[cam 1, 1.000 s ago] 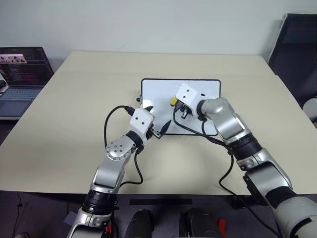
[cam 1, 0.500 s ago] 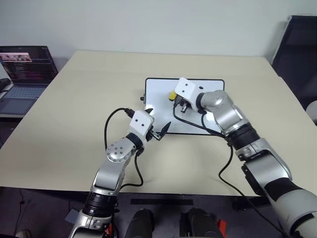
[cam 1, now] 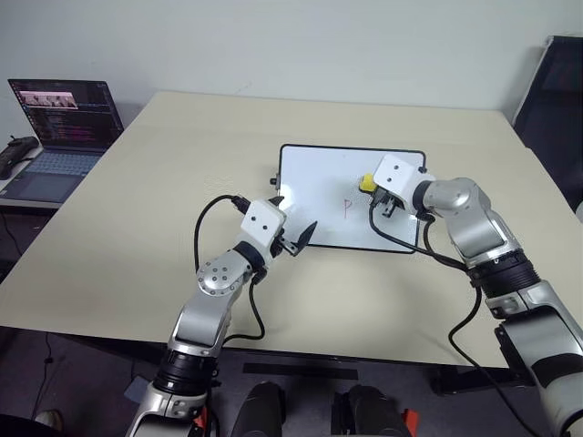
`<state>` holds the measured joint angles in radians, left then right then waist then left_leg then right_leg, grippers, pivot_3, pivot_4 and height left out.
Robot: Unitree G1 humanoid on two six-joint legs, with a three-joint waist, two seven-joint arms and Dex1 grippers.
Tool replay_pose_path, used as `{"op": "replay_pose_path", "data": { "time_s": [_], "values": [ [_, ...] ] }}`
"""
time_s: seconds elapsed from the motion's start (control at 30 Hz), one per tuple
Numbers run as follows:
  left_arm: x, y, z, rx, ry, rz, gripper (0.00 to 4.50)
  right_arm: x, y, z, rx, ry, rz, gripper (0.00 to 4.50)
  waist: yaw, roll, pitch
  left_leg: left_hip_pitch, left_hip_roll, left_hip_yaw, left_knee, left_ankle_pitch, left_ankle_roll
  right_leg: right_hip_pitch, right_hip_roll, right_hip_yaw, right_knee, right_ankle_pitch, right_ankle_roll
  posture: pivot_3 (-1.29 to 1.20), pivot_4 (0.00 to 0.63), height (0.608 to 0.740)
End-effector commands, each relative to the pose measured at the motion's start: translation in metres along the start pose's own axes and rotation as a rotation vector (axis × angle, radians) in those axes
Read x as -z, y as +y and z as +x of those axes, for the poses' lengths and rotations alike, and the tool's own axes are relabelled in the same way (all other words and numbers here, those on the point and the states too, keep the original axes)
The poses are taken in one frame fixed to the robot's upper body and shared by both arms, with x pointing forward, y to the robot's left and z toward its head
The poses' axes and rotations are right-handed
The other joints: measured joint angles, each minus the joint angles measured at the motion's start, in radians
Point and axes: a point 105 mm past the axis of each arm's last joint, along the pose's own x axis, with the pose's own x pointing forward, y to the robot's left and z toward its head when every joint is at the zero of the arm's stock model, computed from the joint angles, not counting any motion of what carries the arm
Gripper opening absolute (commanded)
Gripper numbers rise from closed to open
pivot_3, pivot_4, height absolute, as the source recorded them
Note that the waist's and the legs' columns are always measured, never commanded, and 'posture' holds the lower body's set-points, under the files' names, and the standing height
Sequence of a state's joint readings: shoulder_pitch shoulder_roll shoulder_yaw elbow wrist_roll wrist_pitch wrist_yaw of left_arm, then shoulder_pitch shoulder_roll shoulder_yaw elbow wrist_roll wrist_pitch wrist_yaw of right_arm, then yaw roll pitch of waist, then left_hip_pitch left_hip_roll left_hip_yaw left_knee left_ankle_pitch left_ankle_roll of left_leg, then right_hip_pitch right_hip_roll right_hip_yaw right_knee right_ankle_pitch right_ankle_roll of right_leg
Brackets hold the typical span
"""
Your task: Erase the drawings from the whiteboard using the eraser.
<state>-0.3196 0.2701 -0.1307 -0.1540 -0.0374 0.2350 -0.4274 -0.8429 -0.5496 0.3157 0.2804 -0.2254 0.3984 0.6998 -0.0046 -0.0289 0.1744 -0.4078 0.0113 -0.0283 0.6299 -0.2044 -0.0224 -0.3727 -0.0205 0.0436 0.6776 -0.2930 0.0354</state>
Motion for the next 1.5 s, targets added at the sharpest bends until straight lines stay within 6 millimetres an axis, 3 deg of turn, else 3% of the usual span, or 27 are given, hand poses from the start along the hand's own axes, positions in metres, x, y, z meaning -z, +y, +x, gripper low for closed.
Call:
{"op": "replay_pose_path", "data": {
  "time_s": [0.03,0.17,0.37,0.53,0.63,0.73,0.9,1.23,1.4,1.5],
  "values": [
    [-0.012,0.000,0.002,0.010,-0.049,0.022,4.50,0.021,-0.004,-0.006,0.027,0.089,0.057,0.94,0.000,0.000,0.000,0.000,0.000,0.000,0.000,0.000,0.000,0.000,0.000,0.000,0.000,0.000,0.000,0.00,0.150,0.740],
    [-0.013,0.000,0.002,0.016,-0.050,0.025,4.50,0.003,-0.003,-0.008,0.037,0.025,0.102,0.94,0.000,0.000,0.000,-0.001,-0.001,0.001,-0.001,0.000,0.000,0.000,0.000,0.000,-0.001,0.000,0.000,0.00,0.150,0.740],
    [-0.014,-0.001,-0.006,0.023,-0.053,0.010,4.50,-0.030,-0.012,-0.042,0.090,-0.089,0.283,0.94,0.000,0.000,0.001,-0.010,-0.001,0.000,-0.001,0.000,0.000,-0.010,0.000,0.000,0.000,0.000,0.000,0.00,0.150,0.740],
    [-0.009,-0.002,-0.018,0.009,-0.030,-0.016,4.50,-0.038,-0.016,-0.071,0.199,-0.097,0.455,0.94,-0.003,0.001,0.001,-0.018,0.000,-0.002,-0.002,-0.001,-0.002,-0.017,-0.001,0.000,0.000,0.000,-0.001,0.00,0.150,0.740],
    [-0.004,-0.005,-0.023,0.005,-0.010,-0.039,4.50,-0.032,-0.004,-0.080,0.242,-0.079,0.584,0.94,-0.003,0.001,0.001,-0.018,0.001,-0.003,-0.003,-0.002,-0.002,-0.017,-0.001,-0.001,0.000,-0.001,-0.001,0.00,0.150,0.740],
    [-0.003,-0.008,-0.023,0.003,-0.006,-0.070,4.50,-0.025,0.014,-0.081,0.238,-0.061,0.752,0.94,-0.003,0.001,0.001,-0.018,0.000,-0.003,-0.002,-0.001,-0.002,-0.017,-0.001,-0.001,0.000,-0.001,-0.001,0.00,0.150,0.740],
    [-0.007,-0.012,-0.017,0.010,-0.022,-0.115,4.50,-0.027,0.026,-0.077,0.249,-0.039,0.796,0.94,-0.006,0.001,0.002,-0.017,-0.001,-0.002,-0.001,-0.001,-0.002,-0.017,0.001,-0.001,0.001,-0.001,-0.001,0.00,0.150,0.740],
    [-0.007,-0.011,-0.015,0.029,-0.016,-0.105,4.50,-0.021,0.015,-0.077,0.308,-0.009,0.739,0.94,-0.020,0.001,0.002,-0.017,-0.001,-0.002,-0.002,-0.001,-0.002,-0.017,0.002,-0.001,0.001,-0.001,-0.001,0.00,0.150,0.740],
    [-0.007,-0.016,-0.011,0.067,-0.011,-0.066,4.50,-0.049,0.009,-0.057,0.241,-0.086,0.502,0.94,-0.030,0.001,0.002,-0.017,-0.001,-0.001,-0.002,-0.001,-0.002,-0.017,0.002,-0.001,0.001,-0.001,-0.001,0.00,0.150,0.740],
    [-0.007,-0.016,-0.010,0.084,-0.013,-0.061,4.50,-0.068,0.006,-0.041,0.172,-0.149,0.473,0.94,-0.037,0.001,0.002,-0.016,0.000,0.000,-0.002,-0.001,-0.002,-0.017,0.003,0.000,0.001,-0.001,-0.001,0.00,0.150,0.740]
  ]
}}
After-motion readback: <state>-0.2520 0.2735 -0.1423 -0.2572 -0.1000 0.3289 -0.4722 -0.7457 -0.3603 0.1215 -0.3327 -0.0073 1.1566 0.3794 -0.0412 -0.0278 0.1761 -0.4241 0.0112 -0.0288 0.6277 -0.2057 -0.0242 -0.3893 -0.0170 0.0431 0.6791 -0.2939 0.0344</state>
